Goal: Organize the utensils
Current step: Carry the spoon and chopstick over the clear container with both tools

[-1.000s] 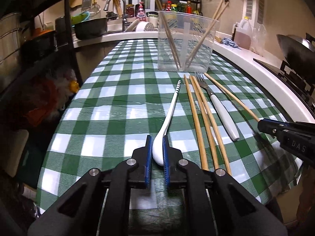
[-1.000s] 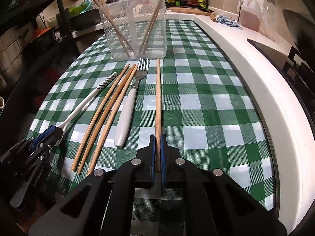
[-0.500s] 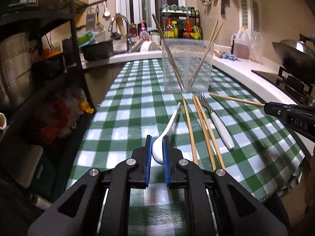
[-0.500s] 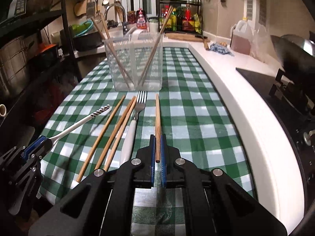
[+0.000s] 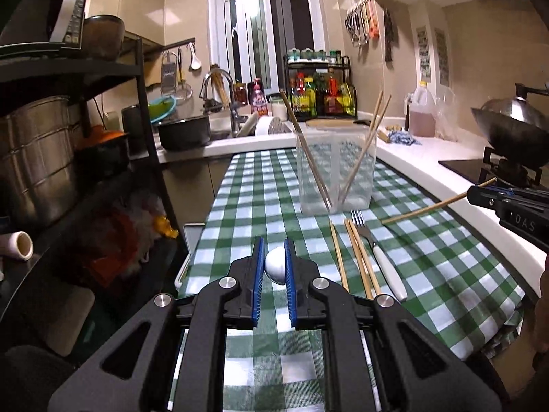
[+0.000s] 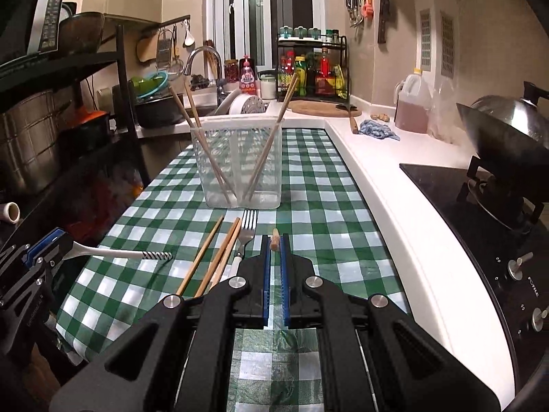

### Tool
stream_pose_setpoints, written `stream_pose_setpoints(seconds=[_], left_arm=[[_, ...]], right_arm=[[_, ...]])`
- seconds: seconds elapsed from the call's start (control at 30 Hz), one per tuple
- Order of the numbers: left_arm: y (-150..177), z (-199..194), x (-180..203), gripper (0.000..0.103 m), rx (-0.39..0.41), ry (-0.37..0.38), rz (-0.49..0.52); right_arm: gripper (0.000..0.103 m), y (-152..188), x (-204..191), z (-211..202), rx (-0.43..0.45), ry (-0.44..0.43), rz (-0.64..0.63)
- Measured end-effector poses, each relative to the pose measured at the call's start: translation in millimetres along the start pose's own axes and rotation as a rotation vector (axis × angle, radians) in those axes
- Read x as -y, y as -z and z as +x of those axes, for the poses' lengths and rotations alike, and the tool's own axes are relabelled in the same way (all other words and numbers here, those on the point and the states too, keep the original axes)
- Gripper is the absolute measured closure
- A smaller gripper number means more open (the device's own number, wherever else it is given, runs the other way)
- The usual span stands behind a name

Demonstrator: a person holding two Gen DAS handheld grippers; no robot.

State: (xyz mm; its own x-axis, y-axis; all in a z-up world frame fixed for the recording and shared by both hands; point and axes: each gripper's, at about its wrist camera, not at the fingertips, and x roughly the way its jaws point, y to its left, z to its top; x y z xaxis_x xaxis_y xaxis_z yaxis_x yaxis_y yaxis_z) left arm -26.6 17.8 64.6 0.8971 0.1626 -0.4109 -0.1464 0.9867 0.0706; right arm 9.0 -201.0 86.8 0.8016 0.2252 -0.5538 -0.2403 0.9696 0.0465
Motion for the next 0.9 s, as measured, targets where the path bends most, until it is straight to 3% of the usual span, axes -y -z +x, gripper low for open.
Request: stream_pose_setpoints(seconds=[0.53,0.9], left_arm=[[-53,0,-20,0.091,0.064,0.026,-0.046],[-86,21,-17,0.091,-0.064,0.109,-0.037]], right_arm=[[0.098,-20,9,-19,0.069,-0.023,0.013],[0.098,-51,17,-24,0.062,-0.046,0.038]])
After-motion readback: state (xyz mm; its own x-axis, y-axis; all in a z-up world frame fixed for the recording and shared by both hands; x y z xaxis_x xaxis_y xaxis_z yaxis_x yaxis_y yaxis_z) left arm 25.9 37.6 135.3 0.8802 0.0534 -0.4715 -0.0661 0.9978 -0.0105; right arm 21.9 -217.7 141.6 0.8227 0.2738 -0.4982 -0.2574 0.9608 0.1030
